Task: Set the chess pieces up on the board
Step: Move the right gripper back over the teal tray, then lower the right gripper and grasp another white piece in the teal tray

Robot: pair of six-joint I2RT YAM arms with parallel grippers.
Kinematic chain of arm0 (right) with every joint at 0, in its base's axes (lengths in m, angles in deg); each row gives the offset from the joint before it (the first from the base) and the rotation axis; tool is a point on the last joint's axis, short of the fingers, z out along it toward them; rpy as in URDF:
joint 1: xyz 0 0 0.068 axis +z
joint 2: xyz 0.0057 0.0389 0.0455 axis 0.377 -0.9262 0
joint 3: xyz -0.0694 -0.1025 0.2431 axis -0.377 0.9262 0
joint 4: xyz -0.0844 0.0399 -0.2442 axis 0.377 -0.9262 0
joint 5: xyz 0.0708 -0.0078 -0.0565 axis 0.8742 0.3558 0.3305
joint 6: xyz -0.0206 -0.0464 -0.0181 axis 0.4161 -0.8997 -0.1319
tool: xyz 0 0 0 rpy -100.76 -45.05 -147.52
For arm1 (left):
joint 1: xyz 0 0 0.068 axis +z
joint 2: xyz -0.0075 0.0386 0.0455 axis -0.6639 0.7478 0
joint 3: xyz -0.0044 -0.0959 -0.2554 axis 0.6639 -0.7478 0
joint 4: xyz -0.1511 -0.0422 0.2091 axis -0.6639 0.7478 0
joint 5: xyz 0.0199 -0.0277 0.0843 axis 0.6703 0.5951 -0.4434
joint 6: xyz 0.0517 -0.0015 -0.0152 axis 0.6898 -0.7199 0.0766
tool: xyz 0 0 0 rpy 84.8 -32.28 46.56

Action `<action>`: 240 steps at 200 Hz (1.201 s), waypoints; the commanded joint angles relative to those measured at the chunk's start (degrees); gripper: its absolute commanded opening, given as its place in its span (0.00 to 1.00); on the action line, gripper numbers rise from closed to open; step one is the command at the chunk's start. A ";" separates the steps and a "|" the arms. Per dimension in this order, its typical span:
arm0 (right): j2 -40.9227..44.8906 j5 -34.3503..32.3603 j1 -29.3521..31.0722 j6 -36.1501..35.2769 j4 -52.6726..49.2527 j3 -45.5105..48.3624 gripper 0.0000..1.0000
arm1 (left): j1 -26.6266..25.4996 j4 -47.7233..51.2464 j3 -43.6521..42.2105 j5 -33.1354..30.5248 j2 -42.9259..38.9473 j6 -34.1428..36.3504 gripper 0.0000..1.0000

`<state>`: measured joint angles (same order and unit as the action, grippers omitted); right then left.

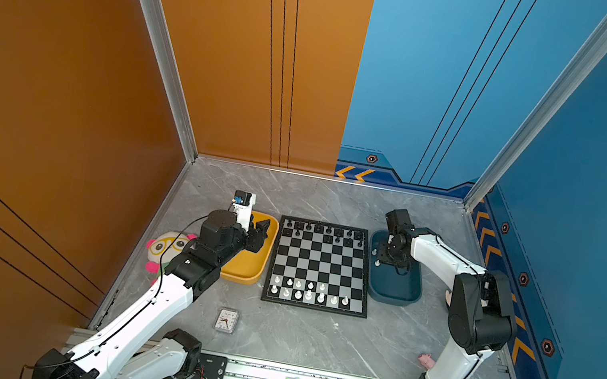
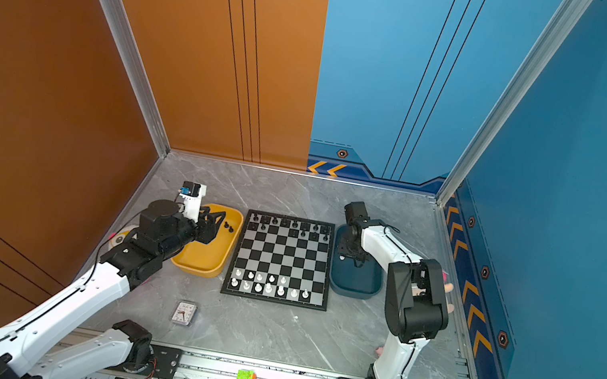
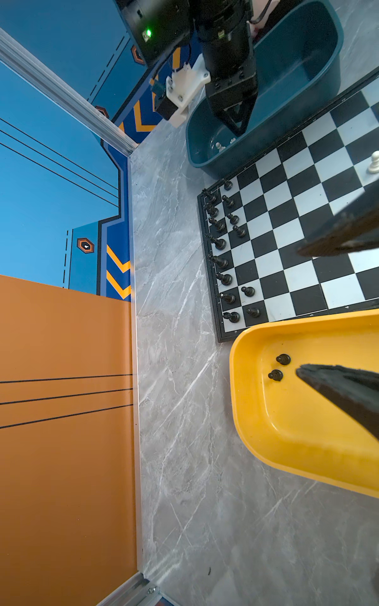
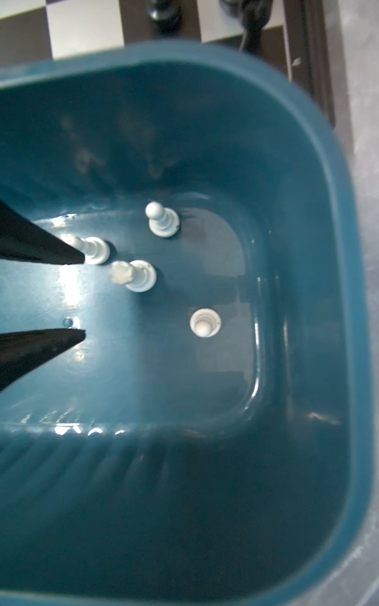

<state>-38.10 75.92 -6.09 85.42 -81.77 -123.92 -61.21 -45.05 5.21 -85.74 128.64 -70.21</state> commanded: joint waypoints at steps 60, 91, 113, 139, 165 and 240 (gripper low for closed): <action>-3.88 1.49 -0.67 -1.31 1.09 -4.23 0.35 | -0.68 0.00 -0.96 -2.70 -1.64 0.78 0.55; -5.20 2.63 -0.76 -1.45 1.08 -5.43 0.31 | -0.69 0.08 -0.99 -2.77 -1.55 0.98 0.55; -6.16 2.85 -0.76 -1.50 1.00 -6.32 0.27 | -0.69 0.30 -1.01 -3.13 -1.64 1.21 0.55; -7.22 3.05 -0.76 -1.56 0.33 -7.04 0.26 | -0.72 0.26 -1.00 -3.22 -1.64 1.33 0.55; -7.51 2.53 -0.76 -1.55 -0.04 -7.07 0.26 | -0.77 0.26 -1.01 -3.22 -1.56 1.40 0.55; -7.51 2.42 -0.74 -1.61 -0.31 -7.14 0.21 | -0.74 0.17 -1.07 -3.13 -1.46 1.39 0.55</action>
<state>-45.25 78.35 -6.49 84.31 -80.96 -129.80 -61.56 -45.03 5.16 -87.93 127.74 -70.14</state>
